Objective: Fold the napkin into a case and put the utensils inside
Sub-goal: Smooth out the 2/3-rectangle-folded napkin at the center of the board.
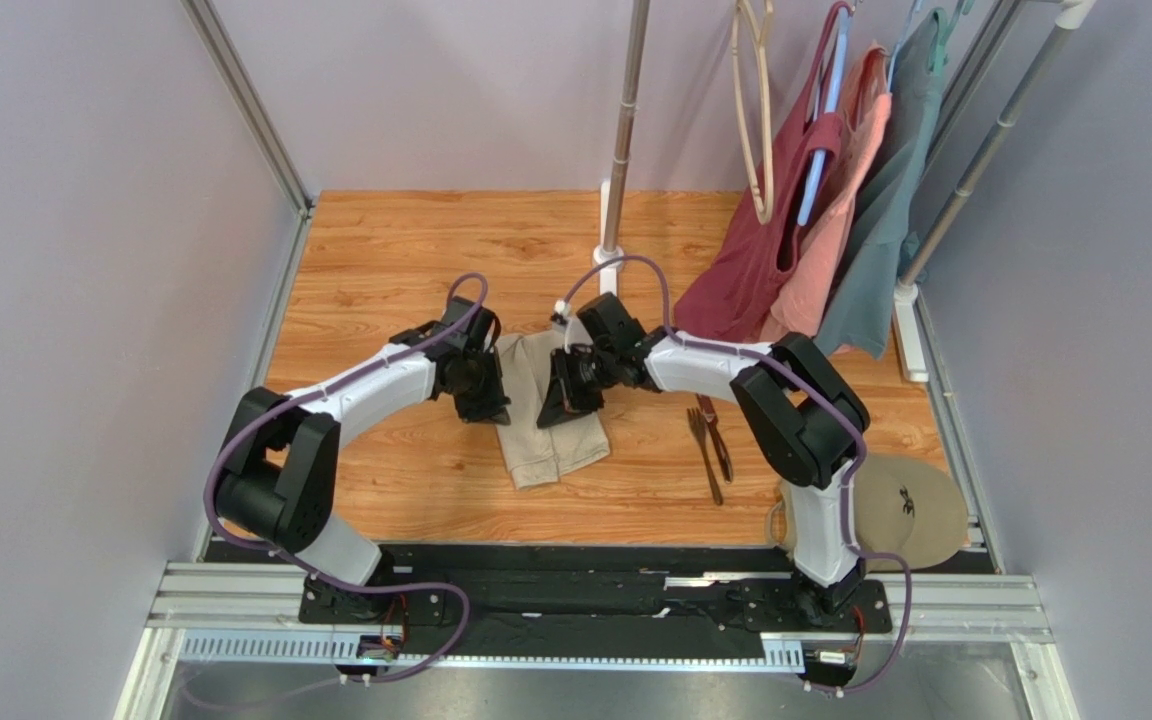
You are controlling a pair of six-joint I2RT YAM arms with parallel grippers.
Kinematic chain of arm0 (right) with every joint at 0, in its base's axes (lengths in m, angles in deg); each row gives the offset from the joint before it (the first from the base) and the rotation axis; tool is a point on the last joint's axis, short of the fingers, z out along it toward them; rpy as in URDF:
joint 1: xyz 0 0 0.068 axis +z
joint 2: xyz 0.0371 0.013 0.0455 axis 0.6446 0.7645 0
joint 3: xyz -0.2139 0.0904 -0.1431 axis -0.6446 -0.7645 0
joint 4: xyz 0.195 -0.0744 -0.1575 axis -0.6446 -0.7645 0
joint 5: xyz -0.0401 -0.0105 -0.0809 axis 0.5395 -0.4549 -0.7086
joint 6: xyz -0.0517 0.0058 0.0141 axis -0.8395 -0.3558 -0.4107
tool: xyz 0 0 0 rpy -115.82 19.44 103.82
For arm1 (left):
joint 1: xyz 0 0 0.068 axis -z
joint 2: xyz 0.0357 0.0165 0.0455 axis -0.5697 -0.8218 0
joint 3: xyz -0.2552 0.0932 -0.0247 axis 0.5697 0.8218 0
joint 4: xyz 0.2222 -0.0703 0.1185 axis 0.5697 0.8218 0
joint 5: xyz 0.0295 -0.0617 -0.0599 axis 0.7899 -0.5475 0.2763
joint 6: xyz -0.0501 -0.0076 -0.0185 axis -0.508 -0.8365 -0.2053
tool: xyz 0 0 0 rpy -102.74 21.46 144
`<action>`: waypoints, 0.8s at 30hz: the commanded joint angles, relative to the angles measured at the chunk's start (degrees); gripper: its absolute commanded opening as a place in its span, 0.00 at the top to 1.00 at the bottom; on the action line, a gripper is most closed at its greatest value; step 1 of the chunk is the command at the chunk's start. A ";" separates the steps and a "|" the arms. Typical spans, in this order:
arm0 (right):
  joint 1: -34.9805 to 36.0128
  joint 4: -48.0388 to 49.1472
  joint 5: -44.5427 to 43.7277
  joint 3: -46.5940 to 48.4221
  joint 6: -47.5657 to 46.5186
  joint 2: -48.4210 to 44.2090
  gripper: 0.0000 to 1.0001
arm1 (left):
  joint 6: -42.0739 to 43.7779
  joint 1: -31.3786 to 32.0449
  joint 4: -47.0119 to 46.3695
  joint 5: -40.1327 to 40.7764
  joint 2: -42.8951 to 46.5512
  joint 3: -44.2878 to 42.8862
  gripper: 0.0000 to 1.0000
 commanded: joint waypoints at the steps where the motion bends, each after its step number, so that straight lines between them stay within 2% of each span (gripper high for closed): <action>1: -2.16 0.81 -0.18 9.86 -0.16 2.31 1.00 | -3.14 0.25 -4.79 -2.79 3.65 4.81 1.00; 9: -2.60 0.02 1.49 27.95 0.63 14.62 1.00 | -5.43 0.69 -8.57 -4.72 4.97 10.08 1.00; 13: -3.57 -0.51 2.55 33.59 1.24 20.78 1.00 | -5.34 0.78 -9.54 -4.64 4.36 11.76 1.00; 18: -4.36 -0.94 3.25 36.59 0.11 25.52 1.00 | -3.59 0.96 -9.10 -4.02 6.63 10.89 1.00; 20: -4.36 -1.21 3.34 37.82 -0.25 26.23 1.00 | -3.58 1.22 -8.66 -4.28 8.30 10.45 0.96; 24: -4.54 -1.82 3.25 37.83 -0.69 25.45 1.00 | -4.81 1.66 -7.69 -6.30 11.03 10.35 0.94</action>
